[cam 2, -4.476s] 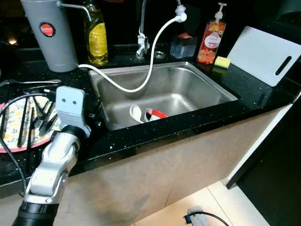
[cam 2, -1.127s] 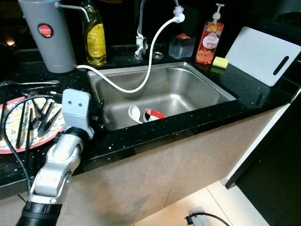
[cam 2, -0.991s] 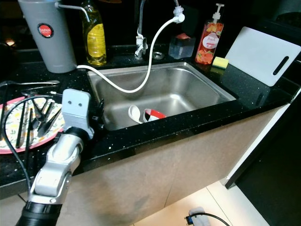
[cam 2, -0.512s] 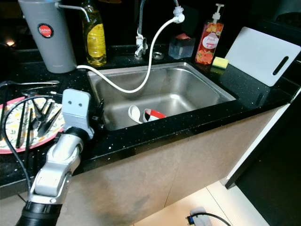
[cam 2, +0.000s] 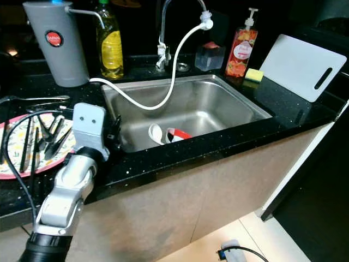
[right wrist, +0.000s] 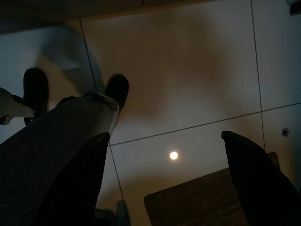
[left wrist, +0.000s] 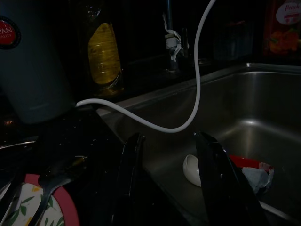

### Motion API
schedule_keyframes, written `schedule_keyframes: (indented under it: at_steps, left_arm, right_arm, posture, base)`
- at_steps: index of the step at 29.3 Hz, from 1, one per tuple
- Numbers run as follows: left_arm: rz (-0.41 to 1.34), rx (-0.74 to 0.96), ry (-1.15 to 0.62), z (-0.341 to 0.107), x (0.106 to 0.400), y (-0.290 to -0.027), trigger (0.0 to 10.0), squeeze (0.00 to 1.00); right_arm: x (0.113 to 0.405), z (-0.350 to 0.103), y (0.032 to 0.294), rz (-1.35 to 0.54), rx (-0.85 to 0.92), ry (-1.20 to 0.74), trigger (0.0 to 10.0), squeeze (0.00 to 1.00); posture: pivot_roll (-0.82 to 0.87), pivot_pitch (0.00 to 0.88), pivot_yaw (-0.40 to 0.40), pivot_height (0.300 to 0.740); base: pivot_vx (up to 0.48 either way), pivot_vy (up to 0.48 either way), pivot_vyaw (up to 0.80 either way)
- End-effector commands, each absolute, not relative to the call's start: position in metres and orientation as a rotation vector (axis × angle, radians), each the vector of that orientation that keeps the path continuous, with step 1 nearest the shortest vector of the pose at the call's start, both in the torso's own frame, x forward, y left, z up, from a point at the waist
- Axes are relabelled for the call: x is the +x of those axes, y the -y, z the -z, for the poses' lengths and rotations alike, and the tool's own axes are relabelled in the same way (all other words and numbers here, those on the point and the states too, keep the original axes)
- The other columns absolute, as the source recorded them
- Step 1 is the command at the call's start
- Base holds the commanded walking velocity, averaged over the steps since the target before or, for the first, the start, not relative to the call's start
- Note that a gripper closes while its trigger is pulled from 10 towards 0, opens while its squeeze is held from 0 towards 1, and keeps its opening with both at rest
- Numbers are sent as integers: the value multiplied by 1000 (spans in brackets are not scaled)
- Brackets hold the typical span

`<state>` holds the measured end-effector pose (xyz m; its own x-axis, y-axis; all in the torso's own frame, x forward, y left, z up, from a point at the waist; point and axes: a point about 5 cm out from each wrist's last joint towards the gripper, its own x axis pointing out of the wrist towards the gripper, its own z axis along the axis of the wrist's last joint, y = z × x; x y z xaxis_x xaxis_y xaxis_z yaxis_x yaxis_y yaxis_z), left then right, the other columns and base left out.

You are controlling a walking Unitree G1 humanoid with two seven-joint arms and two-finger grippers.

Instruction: Kitchen organization

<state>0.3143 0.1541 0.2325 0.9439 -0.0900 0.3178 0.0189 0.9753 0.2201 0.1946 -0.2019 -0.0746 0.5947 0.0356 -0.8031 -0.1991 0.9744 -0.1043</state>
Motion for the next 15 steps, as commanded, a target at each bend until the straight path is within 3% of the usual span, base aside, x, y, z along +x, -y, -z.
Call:
schedule_keyframes:
  at_steps: [1, 15]
  left_arm:
    - [67, 221, 339, -233, 316, -149, 10000, 0]
    - [72, 219, 340, -233, 317, -147, 10000, 0]
  right_arm:
    - [189, 76, 209, -107, -182, -944, 10000, 0]
    - [188, 77, 211, -97, -178, -944, 10000, 0]
  posture:
    - [-65, 59, -99, 740]
    - [-73, 58, -97, 740]
  base:
    - [0, 0, 0]
    - [0, 0, 0]
